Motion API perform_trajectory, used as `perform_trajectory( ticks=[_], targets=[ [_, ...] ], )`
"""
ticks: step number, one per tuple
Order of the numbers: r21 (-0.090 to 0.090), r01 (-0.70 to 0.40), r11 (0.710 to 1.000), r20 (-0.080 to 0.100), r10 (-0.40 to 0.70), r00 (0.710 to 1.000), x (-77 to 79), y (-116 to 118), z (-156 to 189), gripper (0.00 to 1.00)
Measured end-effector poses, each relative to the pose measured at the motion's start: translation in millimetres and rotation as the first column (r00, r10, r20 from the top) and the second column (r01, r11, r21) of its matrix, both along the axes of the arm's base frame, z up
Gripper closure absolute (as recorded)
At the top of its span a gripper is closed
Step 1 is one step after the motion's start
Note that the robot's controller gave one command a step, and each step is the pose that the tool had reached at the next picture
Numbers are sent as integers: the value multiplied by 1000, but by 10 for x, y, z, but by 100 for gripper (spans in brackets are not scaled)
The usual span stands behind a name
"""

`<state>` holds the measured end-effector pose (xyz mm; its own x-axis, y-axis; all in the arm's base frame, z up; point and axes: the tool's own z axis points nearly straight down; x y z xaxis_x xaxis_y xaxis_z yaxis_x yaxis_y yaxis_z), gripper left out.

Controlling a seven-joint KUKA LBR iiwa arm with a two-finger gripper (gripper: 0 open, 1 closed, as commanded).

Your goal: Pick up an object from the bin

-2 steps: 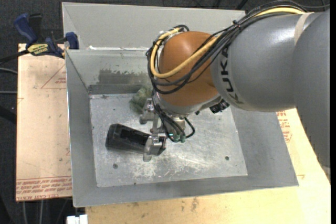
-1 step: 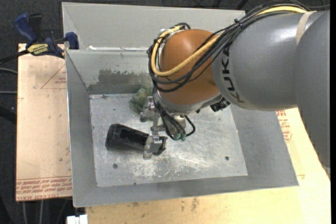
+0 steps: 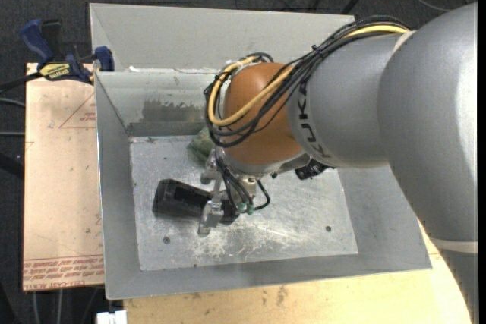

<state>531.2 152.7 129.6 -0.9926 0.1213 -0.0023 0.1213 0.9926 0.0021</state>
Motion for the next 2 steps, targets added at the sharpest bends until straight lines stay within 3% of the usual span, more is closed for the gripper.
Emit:
perform_trajectory(
  ticks=[1, 2],
  targets=[
    [-2, 160, 987, -5, -160, 987, 69, -14, -115, 0],
    [-1, 122, 992, -2, -122, 992, 95, 22, -81, 0]
  ],
)
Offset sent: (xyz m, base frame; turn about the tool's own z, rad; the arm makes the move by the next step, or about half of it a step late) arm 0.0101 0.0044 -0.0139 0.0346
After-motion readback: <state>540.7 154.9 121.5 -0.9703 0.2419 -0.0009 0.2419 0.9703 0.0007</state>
